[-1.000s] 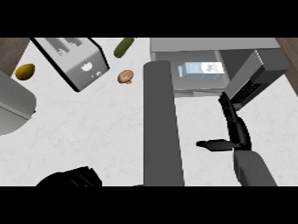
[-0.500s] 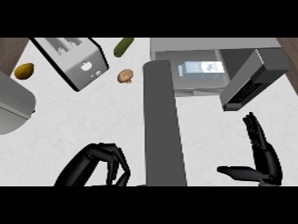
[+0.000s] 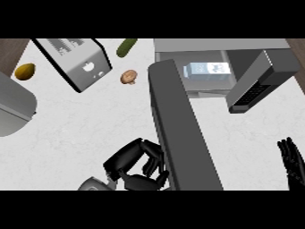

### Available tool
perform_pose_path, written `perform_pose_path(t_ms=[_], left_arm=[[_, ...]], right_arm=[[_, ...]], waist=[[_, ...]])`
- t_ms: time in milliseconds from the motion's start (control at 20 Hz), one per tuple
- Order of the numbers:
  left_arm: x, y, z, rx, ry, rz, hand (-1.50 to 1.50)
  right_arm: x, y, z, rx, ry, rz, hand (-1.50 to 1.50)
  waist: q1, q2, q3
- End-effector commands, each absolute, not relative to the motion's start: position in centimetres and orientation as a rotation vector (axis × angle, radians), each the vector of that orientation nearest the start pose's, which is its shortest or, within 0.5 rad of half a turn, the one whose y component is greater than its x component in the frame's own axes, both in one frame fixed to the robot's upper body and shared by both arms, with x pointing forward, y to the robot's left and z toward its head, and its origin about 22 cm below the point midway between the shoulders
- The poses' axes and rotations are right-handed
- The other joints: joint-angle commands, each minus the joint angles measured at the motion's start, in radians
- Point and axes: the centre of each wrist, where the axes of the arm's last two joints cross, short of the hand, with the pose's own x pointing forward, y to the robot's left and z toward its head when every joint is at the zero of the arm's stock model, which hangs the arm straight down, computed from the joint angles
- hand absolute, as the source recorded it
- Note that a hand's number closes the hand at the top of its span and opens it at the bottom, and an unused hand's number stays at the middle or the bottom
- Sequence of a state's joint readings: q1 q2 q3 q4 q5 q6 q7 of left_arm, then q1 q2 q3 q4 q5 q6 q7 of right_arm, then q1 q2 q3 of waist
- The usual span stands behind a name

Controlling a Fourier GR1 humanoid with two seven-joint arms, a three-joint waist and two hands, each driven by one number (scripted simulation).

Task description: Pick up the milk, place it into the microwave and close the microwave

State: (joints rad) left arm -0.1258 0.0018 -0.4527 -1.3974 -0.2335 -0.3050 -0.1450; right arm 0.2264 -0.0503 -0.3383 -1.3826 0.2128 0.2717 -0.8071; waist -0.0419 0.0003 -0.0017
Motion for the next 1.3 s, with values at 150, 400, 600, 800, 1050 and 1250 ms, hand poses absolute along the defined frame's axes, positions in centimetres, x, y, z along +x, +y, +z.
perform_pose_path(t_ms=[150, 400, 600, 800, 1050, 1250], left_arm=[[24.2, 6.0, -5.6, -0.535, -1.509, -0.957, 1.50], [24.0, 4.0, -6.5, -0.530, -1.491, -0.983, 1.50], [22.5, 3.1, -6.9, -0.416, -1.538, -0.932, 1.50], [23.7, 2.3, -5.4, -0.377, -1.557, -0.840, 1.50], [24.4, 2.1, -4.6, -0.321, -1.619, -0.692, 1.50], [25.4, 1.5, -2.5, -0.347, -1.746, -0.550, 1.50]], right_arm=[[12.6, -35.5, -4.4, -0.147, -1.979, 0.155, -1.50], [13.1, -37.0, -2.4, -0.097, -2.035, 0.152, -1.50], [14.0, -36.4, -0.3, -0.081, -2.104, 0.195, -1.50], [15.3, -36.2, 1.6, -0.056, -2.156, 0.233, -1.50], [15.6, -36.6, 3.1, -0.005, -2.153, 0.276, -1.50], [15.9, -35.6, 3.9, 0.059, -2.164, 0.296, -1.50]], waist=[[-0.014, 0.004, -0.001], [-0.040, 0.009, -0.002], [-0.065, 0.011, -0.003], [-0.104, 0.019, -0.004], [-0.143, 0.029, -0.007], [-0.166, 0.032, -0.011]])
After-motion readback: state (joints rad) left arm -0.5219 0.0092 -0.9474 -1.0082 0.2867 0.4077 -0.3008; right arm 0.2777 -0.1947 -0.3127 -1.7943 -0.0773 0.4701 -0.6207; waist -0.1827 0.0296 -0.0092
